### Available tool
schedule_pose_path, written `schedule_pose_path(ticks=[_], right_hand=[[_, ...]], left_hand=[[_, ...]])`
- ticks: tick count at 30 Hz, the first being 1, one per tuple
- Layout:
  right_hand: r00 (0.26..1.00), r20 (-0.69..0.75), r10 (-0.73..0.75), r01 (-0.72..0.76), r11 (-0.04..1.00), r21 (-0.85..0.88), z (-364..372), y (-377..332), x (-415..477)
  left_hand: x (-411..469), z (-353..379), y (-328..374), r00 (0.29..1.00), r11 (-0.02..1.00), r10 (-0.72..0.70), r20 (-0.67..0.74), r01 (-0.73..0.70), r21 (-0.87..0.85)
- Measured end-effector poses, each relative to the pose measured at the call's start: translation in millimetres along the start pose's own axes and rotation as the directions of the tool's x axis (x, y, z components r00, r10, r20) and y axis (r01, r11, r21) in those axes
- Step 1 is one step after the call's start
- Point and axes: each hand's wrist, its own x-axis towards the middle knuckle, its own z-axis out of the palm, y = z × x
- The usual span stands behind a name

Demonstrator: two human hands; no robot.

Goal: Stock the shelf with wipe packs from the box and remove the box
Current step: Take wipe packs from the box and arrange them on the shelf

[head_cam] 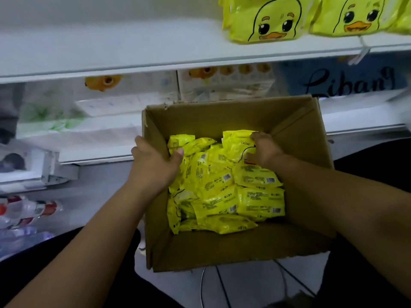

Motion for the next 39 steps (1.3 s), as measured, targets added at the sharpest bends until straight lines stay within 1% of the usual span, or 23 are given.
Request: schedule_pose_path(ticks=[2, 5, 6, 9, 15, 18, 22, 24, 26, 29, 31, 35, 37, 39], right_hand=[[1.000, 0.006, -0.001, 0.001, 1.000, -0.015, 5.4, 0.3, 8.6], [0.996, -0.094, 0.008, -0.005, 0.999, 0.032, 8.9, -0.5, 15.7], [0.994, -0.108, 0.007, -0.004, 1.000, 0.031, 9.8, -0.1, 17.1], [0.995, -0.096, 0.003, -0.003, 1.000, -0.009, 14.3, 3.8, 18.8], [0.981, -0.191, -0.031, 0.015, 0.996, -0.087, 15.3, 9.1, 14.4], [0.981, -0.186, -0.061, 0.045, 0.995, -0.089, 16.5, 8.9, 10.4], [0.991, -0.133, -0.034, 0.026, 0.998, -0.056, 21.3, 3.9, 5.1], [0.990, -0.137, -0.045, 0.036, 0.997, -0.067, 27.5, 4.5, -0.5], [0.980, -0.187, -0.064, 0.047, 0.994, -0.096, 32.5, 7.3, -6.8], [0.951, -0.288, -0.115, 0.055, 0.977, -0.206, 34.9, 9.8, -11.7], [0.939, -0.321, -0.122, 0.043, 0.969, -0.243, 34.8, 9.8, -10.7], [0.953, -0.287, -0.100, 0.044, 0.980, -0.194, 30.1, 5.0, -3.6], [0.972, -0.216, -0.088, 0.048, 0.982, -0.184, 25.8, 7.5, 1.4], [0.988, -0.131, -0.083, 0.052, 0.974, -0.223, 20.9, 11.0, 6.4]], left_hand=[[2.9, 4.8, 2.2, 1.000, 0.999, 0.005, -0.029, -0.004, 0.046], [8.6, 9.5, 5.2, 0.999, 0.994, -0.037, -0.029, 0.040, 0.105], [10.0, 10.7, 6.8, 0.998, 0.991, -0.053, -0.030, 0.056, 0.119], [11.1, 13.6, 12.8, 0.995, 0.985, -0.085, -0.047, 0.091, 0.145], [13.8, 13.8, 20.2, 0.986, 0.975, -0.159, -0.042, 0.164, 0.148], [14.8, 14.7, 23.0, 0.983, 0.970, -0.176, -0.055, 0.183, 0.163], [14.1, 14.9, 24.6, 0.984, 0.970, -0.163, -0.068, 0.173, 0.169], [13.6, 14.3, 24.7, 0.985, 0.972, -0.163, -0.058, 0.170, 0.164], [13.2, 14.0, 25.2, 0.985, 0.971, -0.163, -0.051, 0.170, 0.168], [13.1, 12.6, 25.8, 0.985, 0.970, -0.166, -0.041, 0.170, 0.176], [14.0, 10.2, 26.4, 0.986, 0.969, -0.163, -0.029, 0.166, 0.186], [15.9, 4.6, 33.2, 0.985, 0.953, -0.169, -0.011, 0.167, 0.255], [14.8, 4.2, 36.9, 0.982, 0.944, -0.187, -0.019, 0.185, 0.274], [12.7, 4.6, 38.4, 0.980, 0.940, -0.197, -0.023, 0.195, 0.278]])
